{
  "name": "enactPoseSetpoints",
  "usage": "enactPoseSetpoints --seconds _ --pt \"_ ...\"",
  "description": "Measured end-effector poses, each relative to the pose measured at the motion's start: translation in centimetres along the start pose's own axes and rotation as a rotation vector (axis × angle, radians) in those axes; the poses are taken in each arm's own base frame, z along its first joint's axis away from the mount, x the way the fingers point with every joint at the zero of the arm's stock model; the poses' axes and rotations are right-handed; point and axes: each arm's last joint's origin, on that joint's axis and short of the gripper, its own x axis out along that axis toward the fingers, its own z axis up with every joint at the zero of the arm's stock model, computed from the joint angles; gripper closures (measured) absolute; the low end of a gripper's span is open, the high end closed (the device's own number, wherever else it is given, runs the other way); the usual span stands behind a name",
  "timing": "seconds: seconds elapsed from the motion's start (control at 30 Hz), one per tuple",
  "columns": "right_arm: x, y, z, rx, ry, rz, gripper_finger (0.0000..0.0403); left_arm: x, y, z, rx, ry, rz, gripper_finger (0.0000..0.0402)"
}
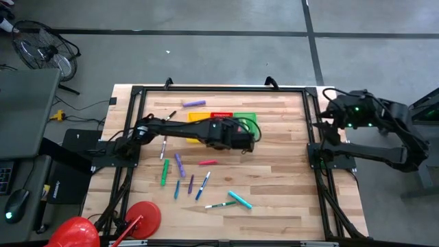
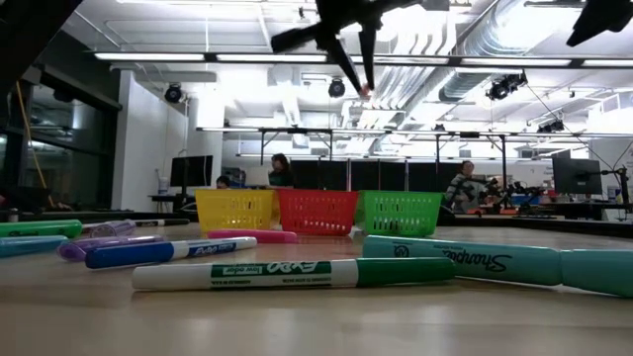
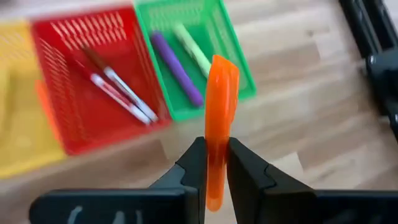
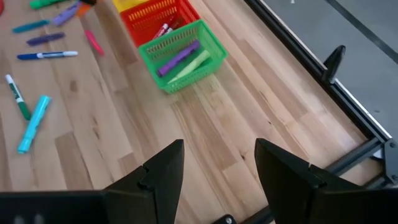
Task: Pick & Place Markers
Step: Put the orange pen into the yellow bin
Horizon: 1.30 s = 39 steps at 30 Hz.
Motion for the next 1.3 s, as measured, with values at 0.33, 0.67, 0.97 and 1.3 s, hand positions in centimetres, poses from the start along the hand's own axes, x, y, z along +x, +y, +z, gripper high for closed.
enactPoseSetpoints --seconds 0.33,0.67,0.97,1.3 --pt "-0.3 0.1 -0.3 -0.036 -0.013 0.03 0.0217 -1.2 2.1 3.3 0.03 -0.067 0.144 0.036" --pt "-0.3 0.1 0.1 -0.044 -0.05 0.03 0.0217 -1.3 4.7 6.8 0.034 -0.057 0.256 0.036" --pt "-0.2 0.1 0.3 0.02 -0.067 0.015 0.0217 -0.3 5.9 8.6 0.126 -0.023 0.303 0.036" --pt "0.6 -0.1 1.5 0.049 -0.059 -0.05 0.0217 -0.3 5.9 8.7 0.161 -0.06 0.321 0.036"
